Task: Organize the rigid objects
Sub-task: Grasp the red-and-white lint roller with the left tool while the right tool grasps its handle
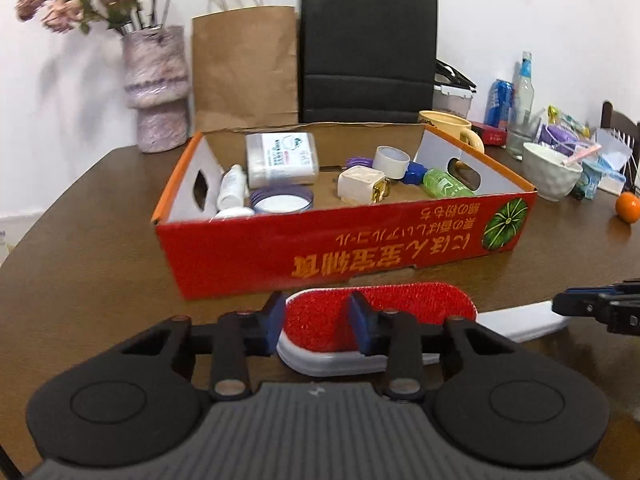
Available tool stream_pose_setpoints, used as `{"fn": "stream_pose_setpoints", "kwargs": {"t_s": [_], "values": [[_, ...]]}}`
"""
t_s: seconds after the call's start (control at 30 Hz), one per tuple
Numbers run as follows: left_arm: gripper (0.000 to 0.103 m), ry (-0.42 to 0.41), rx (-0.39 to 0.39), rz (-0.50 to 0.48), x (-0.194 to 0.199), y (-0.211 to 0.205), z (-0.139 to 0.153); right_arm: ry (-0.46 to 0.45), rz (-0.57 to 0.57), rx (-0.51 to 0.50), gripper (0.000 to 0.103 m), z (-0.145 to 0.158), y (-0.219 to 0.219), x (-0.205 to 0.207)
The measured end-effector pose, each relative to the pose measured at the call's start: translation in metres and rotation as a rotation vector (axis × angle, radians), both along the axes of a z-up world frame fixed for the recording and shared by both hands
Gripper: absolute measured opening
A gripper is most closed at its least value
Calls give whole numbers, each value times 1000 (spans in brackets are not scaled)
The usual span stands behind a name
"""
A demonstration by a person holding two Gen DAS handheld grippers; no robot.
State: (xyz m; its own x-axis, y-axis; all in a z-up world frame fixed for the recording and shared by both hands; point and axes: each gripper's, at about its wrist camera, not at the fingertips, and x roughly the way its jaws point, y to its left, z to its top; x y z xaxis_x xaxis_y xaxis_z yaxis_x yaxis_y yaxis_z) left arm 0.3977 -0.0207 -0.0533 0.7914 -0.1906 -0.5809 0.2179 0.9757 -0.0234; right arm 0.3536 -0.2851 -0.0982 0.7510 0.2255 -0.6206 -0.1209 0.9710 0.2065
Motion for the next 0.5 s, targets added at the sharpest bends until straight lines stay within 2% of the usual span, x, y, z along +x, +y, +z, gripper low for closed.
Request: {"fn": "stream_pose_setpoints", "kwargs": {"t_s": [0.13, 0.17, 0.2, 0.23, 0.27, 0.3, 0.33, 0.4, 0.43, 0.47, 0.5], "values": [[28, -10, -5, 42, -29, 1, 0, -22, 15, -39, 11, 1, 7, -4], [21, -11, -4, 43, -38, 0, 0, -27, 19, -39, 11, 1, 8, -6], [6, 10, -24, 23, -47, -1, 0, -32, 31, -34, 11, 0, 8, -9], [2, 81, -82, -24, -52, -1, -4, -31, 64, 10, 10, 0, 8, -14], [2, 146, -151, -52, -58, -1, -10, -21, 92, 55, 9, 0, 8, -18], [3, 164, -166, -53, -64, -3, -15, -19, 107, 57, 9, 1, 12, -23], [3, 108, -129, -36, -75, -7, -16, -41, 102, 2, 8, 2, 20, -30], [6, 18, -29, 10, -89, -11, -10, -62, 82, -53, 8, 3, 27, -37], [8, 1, -44, 6, -91, -7, -5, -58, 72, -35, 8, 3, 25, -37], [20, -3, -75, 5, -90, 0, 1, -57, 63, -26, 8, 3, 23, -36], [43, -1, -107, 21, -87, 9, 9, -63, 42, -33, 8, 2, 22, -34]]}}
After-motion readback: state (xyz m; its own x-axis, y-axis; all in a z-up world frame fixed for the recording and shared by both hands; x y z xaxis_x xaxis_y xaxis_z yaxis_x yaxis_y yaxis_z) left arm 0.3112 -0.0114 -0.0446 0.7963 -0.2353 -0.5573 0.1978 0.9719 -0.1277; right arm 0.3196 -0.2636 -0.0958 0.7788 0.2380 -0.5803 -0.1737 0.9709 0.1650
